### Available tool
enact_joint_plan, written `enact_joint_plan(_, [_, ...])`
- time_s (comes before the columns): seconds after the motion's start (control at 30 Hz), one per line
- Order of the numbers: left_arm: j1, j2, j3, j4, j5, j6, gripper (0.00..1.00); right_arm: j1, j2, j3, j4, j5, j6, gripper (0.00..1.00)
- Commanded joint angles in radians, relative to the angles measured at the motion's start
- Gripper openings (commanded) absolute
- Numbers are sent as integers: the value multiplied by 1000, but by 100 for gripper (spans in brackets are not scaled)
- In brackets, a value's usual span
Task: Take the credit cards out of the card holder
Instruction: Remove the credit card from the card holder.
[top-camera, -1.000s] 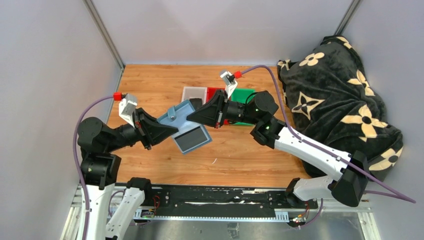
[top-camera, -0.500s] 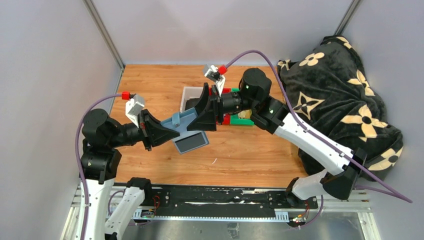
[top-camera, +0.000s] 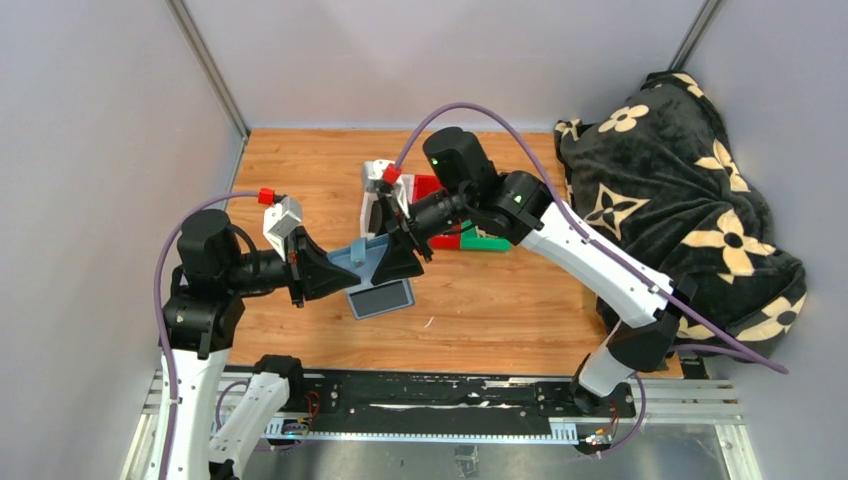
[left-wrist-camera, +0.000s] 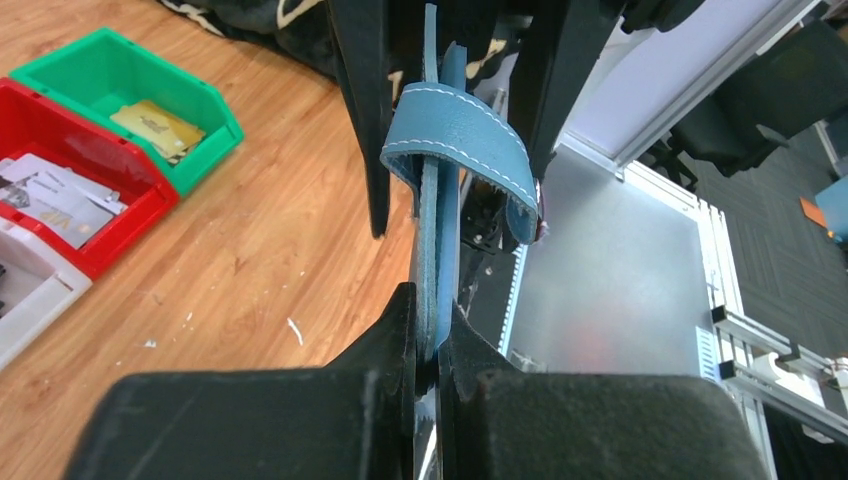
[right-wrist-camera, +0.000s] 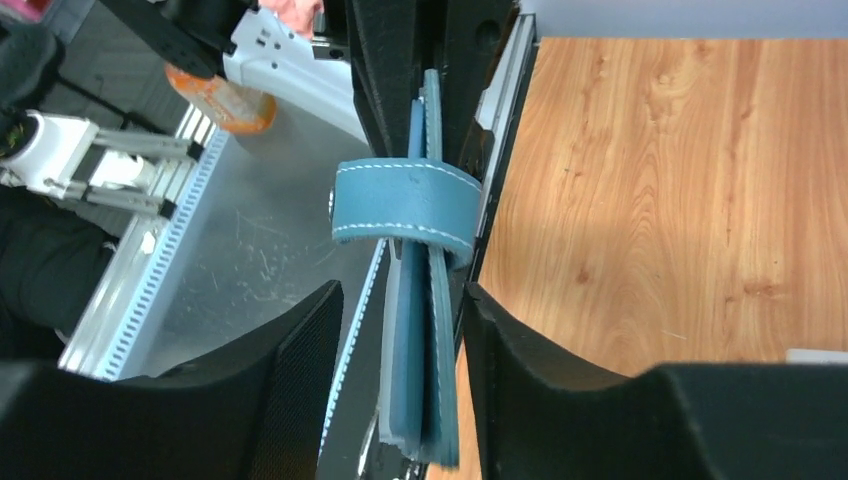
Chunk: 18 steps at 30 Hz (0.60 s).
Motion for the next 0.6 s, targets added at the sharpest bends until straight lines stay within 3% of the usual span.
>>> enact_joint_plan(0.0, [-2, 1, -4, -13, 49, 28, 0, 41, 45, 81, -142, 23, -105, 46])
enact_joint_plan(0.07, [-1, -2, -8, -13, 56, 29, 0, 47, 68, 111, -154, 23, -108, 33])
enact_joint_plan(0.17, [-2, -5, -10, -17, 58, 35, 0, 50, 95, 149, -178, 25, -115, 7])
enact_joint_plan(0.2, [-1, -5, -9, -17, 51, 34, 7, 51, 98, 153, -177, 29, -115, 1])
enact_joint_plan(0.23, [-2, -3, -6, -17, 40, 34, 26, 50, 96, 154, -172, 35, -113, 0])
enact_joint_plan(0.3, [-1, -2, 1, -19, 11, 29, 79, 45, 77, 135, -132, 62, -92, 0])
enact_joint_plan(0.33, [-1, -5, 4, -22, -8, 28, 96, 38, 57, 109, -78, 78, -58, 0])
enact_joint_plan(0.43, [-1, -13, -1, -6, -41, 2, 100, -19, -52, -61, 220, 86, 178, 0])
enact_joint_plan(0.57, [-1, -56, -57, 134, -72, -142, 100, -108, -252, -428, 900, 191, 601, 0])
